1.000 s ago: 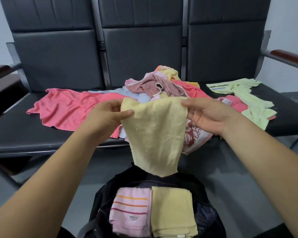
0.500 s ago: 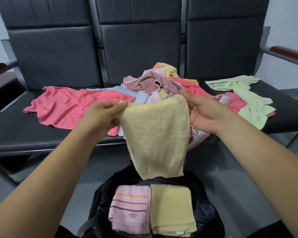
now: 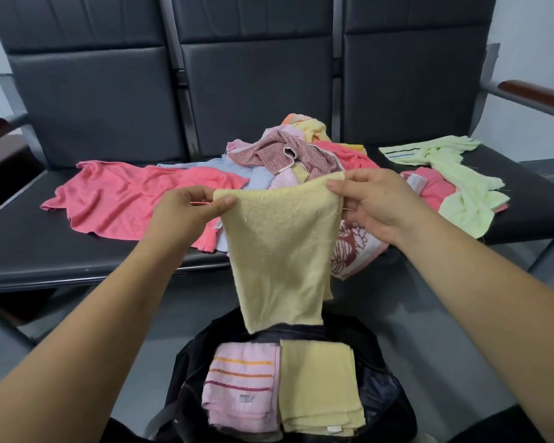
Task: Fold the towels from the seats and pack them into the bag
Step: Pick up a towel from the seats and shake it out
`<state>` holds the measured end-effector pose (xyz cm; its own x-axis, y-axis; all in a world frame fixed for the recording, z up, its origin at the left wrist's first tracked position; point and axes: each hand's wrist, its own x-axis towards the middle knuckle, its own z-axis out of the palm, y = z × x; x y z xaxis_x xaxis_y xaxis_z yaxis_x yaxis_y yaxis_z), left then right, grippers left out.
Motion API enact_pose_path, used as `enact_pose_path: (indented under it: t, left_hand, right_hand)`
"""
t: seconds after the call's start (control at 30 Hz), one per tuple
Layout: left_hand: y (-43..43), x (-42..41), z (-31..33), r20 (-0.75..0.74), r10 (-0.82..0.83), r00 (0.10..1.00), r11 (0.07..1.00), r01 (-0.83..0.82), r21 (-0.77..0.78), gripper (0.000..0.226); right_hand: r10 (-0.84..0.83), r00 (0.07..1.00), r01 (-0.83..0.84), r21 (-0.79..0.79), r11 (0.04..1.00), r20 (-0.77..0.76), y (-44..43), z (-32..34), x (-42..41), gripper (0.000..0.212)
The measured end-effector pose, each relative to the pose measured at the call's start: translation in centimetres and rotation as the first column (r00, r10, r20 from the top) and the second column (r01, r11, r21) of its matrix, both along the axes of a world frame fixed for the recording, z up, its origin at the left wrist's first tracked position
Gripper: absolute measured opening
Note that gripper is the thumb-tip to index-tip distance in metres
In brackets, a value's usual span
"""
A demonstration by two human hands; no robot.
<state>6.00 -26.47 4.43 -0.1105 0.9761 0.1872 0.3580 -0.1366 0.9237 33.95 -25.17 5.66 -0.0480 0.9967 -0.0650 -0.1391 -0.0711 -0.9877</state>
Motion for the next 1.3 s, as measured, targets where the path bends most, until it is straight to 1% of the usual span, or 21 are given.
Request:
enact_pose_path:
  t: [0.1,0.17,0.23,0.3,0.4,0.43,0.5,0.57,0.63,0.73,0.83,0.9,0.93,1.0,1.1,1.13,1.17,1.2,1.23,1.27,1.3]
  left_hand:
    - [-0.1,0.1,0.2,0.2,-0.03,0.979,0.997,0.044,-0.061,0.018]
    - [-0.3,0.3,0.4,0.335,-0.057,0.941,0.995,0.08,-0.056,0.02]
    - [-0.5,0.5,0.4,0.4,-0.091,0.912,0.993,0.112,-0.028,0.021]
    - [-0.7,0.7,0.5,0.4,-0.108,0.91,0.992,0.123,-0.011,0.022]
    - [-0.5,0.8,0.3,0.42,-0.142,0.896,0.989,0.143,0.029,0.01]
    - [-0.5,0.9,0.3,0.417,-0.173,0.892,0.985,0.16,0.065,0.01]
    - [-0.5,1.0,0.3,0.404,-0.201,0.892,0.979,0.166,0.119,0.016]
    - [-0.6,0.9,0.5,0.351,-0.199,0.915,0.978,0.164,0.128,0.033]
    - [-0.8,0.7,0.4,0.178,-0.226,0.958,0.972,0.209,0.109,0.062]
    - [-1.4,1.1,0.3,-0.003,-0.316,0.949,0.948,0.315,0.032,0.093]
    - [-1.1,1.3,0.2,-0.02,-0.343,0.939,0.939,0.342,-0.028,0.09]
    - [-0.8,1.1,-0.3,0.045,-0.31,0.95,0.948,0.312,-0.067,0.065]
    - [-0.6,1.0,-0.5,0.044,-0.254,0.966,0.963,0.257,-0.083,0.051]
    - [-0.2,0.9,-0.8,0.063,-0.145,0.987,0.986,0.149,-0.073,0.032]
    - [0.1,0.9,-0.8,0.2,-0.192,0.961,0.972,0.214,-0.097,0.007]
    - [0.0,0.9,-0.6,0.193,-0.235,0.953,0.957,0.261,-0.123,0.008]
    - [-0.1,0.7,-0.5,0.122,-0.284,0.951,0.941,0.301,-0.154,0.023]
    - [-0.4,0.6,-0.3,0.0,-0.334,0.943,0.926,0.328,-0.187,0.037]
    - [-0.6,0.7,-0.2,-0.135,-0.361,0.923,0.922,0.331,-0.198,0.042]
    - [-0.6,0.7,-0.3,-0.261,-0.362,0.895,0.928,0.319,-0.191,0.04]
    - [-0.5,0.8,-0.5,-0.35,-0.355,0.867,0.934,0.314,-0.168,0.034]
  right_hand:
    - [0.098,0.96,-0.117,-0.057,0.991,-0.263,0.1,0.2,-0.1,0.02]
    - [0.158,0.94,-0.18,-0.044,0.983,-0.302,0.1,0.4,-0.1,0.033]
    - [0.101,0.966,-0.11,-0.026,0.994,-0.236,0.2,0.3,-0.1,0.031]
    - [-0.032,0.991,0.035,0.015,0.999,-0.131,0.2,0.2,-0.1,0.016]
    - [-0.14,0.987,0.127,0.161,0.979,0.077,0.2,0.3,-0.1,0.007]
    - [-0.135,0.987,0.116,0.192,0.975,0.09,0.1,0.3,-0.1,0.006]
    - [-0.083,0.996,0.077,0.206,0.976,0.018,-0.1,0.4,-0.2,0.006]
    - [-0.049,0.997,0.06,0.213,0.975,-0.059,-0.2,0.4,-0.3,0.009]
    - [-0.02,0.997,0.037,0.241,0.97,-0.073,-0.4,0.7,-0.5,0.018]
    - [0.147,0.989,-0.132,0.289,0.948,-0.031,-0.5,0.8,-0.6,0.05]
    - [0.197,0.962,-0.241,0.253,0.937,0.187,0.0,-0.3,-0.7,0.091]
    - [0.124,0.933,-0.204,0.212,0.956,0.337,0.2,-0.9,-0.9,0.104]
    - [0.091,0.926,-0.173,0.198,0.965,0.366,0.2,-1.1,-0.9,0.104]
    - [0.058,0.929,-0.132,0.181,0.975,0.366,0.5,-1.6,-0.6,0.09]
    - [0.057,0.935,-0.116,0.151,0.982,0.35,0.4,-1.4,-0.6,0.044]
    - [0.091,0.94,-0.135,0.115,0.984,0.33,0.3,-1.2,-0.7,0.028]
    - [0.152,0.943,-0.181,0.072,0.981,0.295,0.1,-1.1,-0.8,0.017]
    - [0.227,0.936,-0.246,0.037,0.969,0.27,-0.2,-0.9,-0.8,0.016]
    - [0.301,0.904,-0.319,0.011,0.948,0.305,-0.4,-0.8,-0.7,0.025]
    - [0.352,0.835,-0.385,-0.008,0.923,0.422,-0.7,-0.5,-0.7,0.036]
    - [0.351,0.715,-0.424,-0.024,0.905,0.605,-0.8,-0.5,-0.7,0.043]
